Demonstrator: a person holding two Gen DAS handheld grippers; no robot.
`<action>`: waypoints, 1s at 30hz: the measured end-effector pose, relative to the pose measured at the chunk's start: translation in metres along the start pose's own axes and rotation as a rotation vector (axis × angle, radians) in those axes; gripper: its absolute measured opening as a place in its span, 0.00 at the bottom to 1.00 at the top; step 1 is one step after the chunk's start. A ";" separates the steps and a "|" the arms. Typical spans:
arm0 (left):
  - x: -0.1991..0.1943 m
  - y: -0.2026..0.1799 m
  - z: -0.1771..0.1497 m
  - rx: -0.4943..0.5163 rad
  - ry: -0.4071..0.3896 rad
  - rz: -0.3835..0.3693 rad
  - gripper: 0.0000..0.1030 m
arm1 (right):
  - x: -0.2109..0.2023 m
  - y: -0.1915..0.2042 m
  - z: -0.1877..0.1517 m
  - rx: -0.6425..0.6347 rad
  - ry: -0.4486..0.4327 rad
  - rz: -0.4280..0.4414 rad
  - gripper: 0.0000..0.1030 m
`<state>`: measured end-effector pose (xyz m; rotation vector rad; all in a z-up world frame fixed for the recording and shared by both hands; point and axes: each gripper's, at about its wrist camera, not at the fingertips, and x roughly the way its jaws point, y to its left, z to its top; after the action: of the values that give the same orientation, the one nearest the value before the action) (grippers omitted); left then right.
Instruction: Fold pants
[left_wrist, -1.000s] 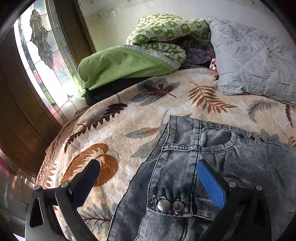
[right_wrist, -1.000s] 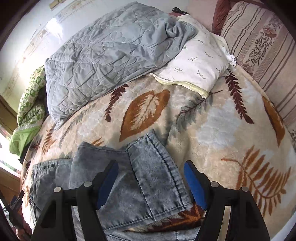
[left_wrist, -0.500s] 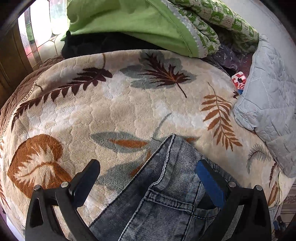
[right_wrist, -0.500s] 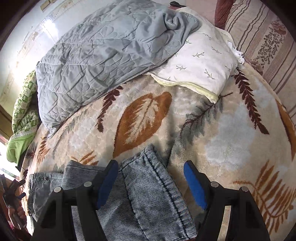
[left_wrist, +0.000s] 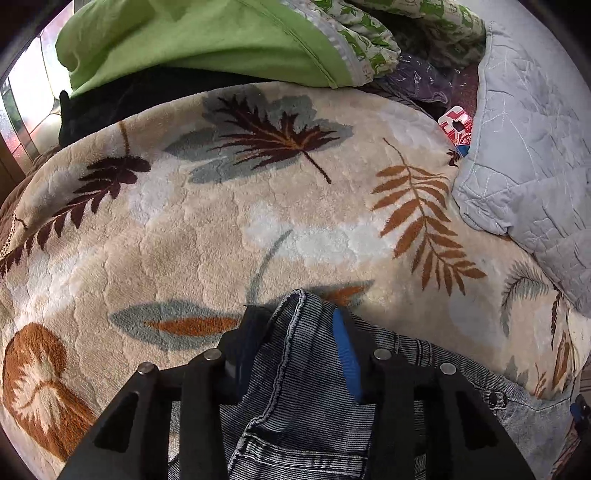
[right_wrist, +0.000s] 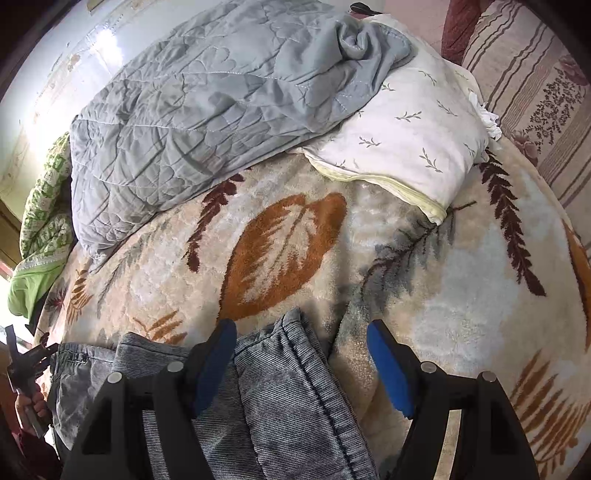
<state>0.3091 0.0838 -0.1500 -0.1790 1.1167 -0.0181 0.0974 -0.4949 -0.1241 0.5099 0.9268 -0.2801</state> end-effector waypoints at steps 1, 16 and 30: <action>0.000 -0.002 0.000 0.012 -0.004 0.005 0.29 | 0.001 -0.002 0.003 0.014 0.001 0.013 0.74; -0.042 -0.009 -0.002 -0.011 -0.062 -0.144 0.15 | 0.056 0.014 0.011 -0.031 0.174 -0.023 0.74; -0.097 -0.004 -0.014 -0.037 -0.126 -0.277 0.15 | -0.021 0.020 -0.005 -0.094 0.022 -0.057 0.15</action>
<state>0.2542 0.0882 -0.0684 -0.3629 0.9602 -0.2304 0.0905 -0.4752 -0.1041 0.4014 0.9724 -0.2817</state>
